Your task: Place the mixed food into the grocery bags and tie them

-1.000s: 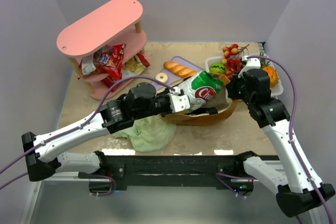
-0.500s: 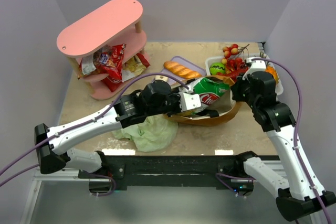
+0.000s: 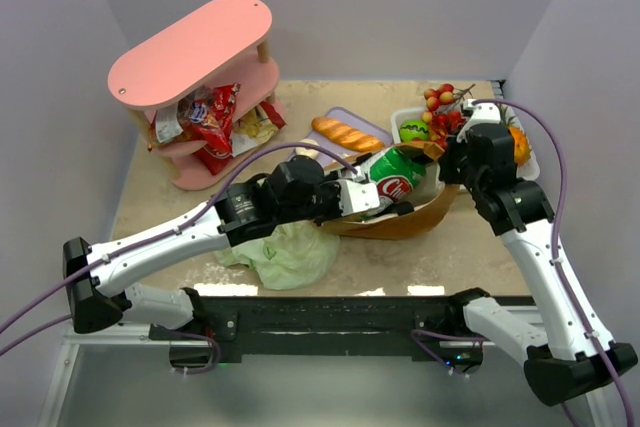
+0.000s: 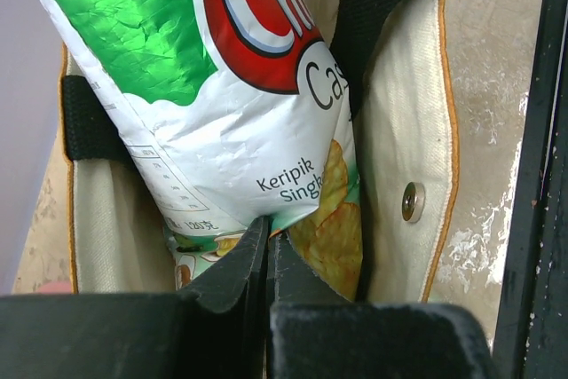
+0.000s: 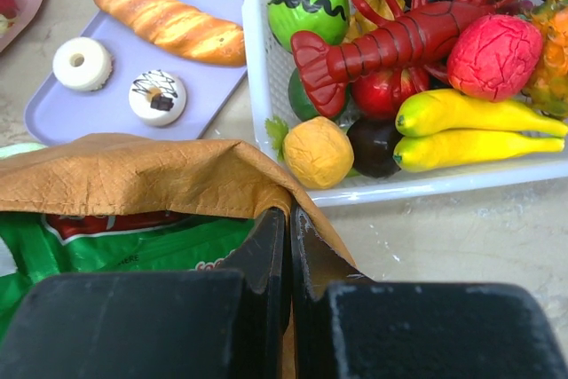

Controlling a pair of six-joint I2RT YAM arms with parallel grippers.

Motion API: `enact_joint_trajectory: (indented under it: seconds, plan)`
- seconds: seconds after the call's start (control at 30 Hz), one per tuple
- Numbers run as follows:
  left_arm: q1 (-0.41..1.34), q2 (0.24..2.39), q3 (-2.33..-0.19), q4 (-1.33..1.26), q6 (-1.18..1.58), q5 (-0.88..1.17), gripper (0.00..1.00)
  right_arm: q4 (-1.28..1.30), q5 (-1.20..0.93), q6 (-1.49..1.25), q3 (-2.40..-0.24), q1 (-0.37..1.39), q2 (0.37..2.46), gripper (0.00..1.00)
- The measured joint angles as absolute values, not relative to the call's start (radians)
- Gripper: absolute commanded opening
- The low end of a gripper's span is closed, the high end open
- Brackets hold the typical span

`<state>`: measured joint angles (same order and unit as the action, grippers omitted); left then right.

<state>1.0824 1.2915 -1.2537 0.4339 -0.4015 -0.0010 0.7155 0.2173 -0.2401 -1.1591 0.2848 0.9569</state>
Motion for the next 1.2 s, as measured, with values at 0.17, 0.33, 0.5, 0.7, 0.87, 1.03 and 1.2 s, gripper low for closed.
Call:
enact_joint_trajectory:
  seconds: [0.17,0.33,0.5,0.7,0.87,1.03,1.2]
  plan:
    - [1.082,1.291,-1.25,0.431,-0.395,-0.003,0.32,0.713,0.206,-0.242,-1.168,0.286,0.961,0.0]
    - [1.082,1.3,-1.273,0.427,-0.344,-0.009,0.82,0.713,0.183,-0.243,-1.168,0.286,0.946,0.0]
    - [1.08,1.319,-1.356,0.39,-0.29,-0.01,0.95,0.713,0.161,-0.246,-1.167,0.285,0.924,0.0]
    - [1.073,1.291,-1.426,0.323,-0.215,-0.103,1.0,0.709,0.142,-0.246,-1.166,0.285,0.906,0.0]
    - [1.062,1.243,-1.442,0.367,-0.125,-0.2,1.0,0.709,0.137,-0.247,-1.166,0.285,0.903,0.0]
    - [1.062,1.237,-1.435,0.438,-0.055,-0.26,1.0,0.708,0.13,-0.247,-1.166,0.285,0.902,0.0]
    - [1.061,1.258,-1.409,0.477,-0.011,-0.296,1.0,0.707,0.113,-0.247,-1.166,0.283,0.901,0.0]
